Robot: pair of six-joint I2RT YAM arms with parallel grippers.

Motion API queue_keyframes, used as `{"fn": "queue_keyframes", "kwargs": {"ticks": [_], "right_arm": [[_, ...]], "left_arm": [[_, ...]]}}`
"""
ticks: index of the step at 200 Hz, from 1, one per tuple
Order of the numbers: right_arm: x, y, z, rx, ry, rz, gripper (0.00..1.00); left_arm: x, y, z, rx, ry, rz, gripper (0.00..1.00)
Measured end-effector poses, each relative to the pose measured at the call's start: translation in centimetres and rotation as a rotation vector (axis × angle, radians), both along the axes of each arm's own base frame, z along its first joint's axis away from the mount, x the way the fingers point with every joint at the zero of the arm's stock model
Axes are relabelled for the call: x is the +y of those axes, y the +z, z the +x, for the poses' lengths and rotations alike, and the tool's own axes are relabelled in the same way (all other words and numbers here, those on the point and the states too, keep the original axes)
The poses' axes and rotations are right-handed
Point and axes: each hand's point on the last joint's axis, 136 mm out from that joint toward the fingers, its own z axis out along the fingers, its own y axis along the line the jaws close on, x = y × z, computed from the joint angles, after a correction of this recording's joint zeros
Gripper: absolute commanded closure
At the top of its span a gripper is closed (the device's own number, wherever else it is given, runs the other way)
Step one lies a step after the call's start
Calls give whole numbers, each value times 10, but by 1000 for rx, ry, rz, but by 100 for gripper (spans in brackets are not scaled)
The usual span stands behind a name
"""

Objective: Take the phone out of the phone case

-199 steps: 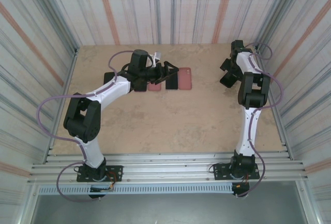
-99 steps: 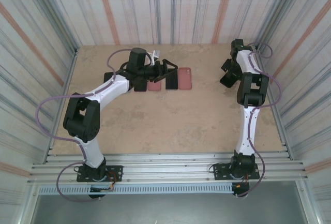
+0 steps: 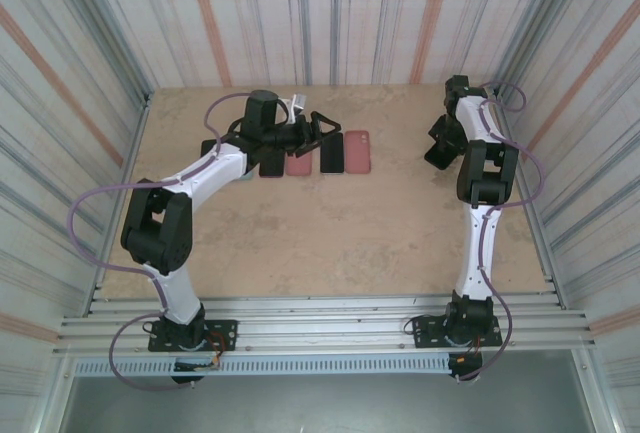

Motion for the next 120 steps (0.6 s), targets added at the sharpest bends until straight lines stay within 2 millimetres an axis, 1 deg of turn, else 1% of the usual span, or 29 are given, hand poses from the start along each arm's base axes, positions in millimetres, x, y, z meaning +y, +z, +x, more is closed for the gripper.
{"fn": "queue_keyframes", "kwargs": {"ticks": [22,77,100,120], "right_arm": [[-1,1,-4,-7,3,5,28],[-3,4,-36,46,45,-5,30],[4,7,-57,76,91,-12,31],[15,16,-73,84,137,-15,31]], "left_arm": [[-1,2,0,-8,-3,-6,9],[-1,5,0,-20,-14,-18,10],[-1,4,-1,-19,-17,-20,10],[-2,2,-2,-13,-19,-21,10]]}}
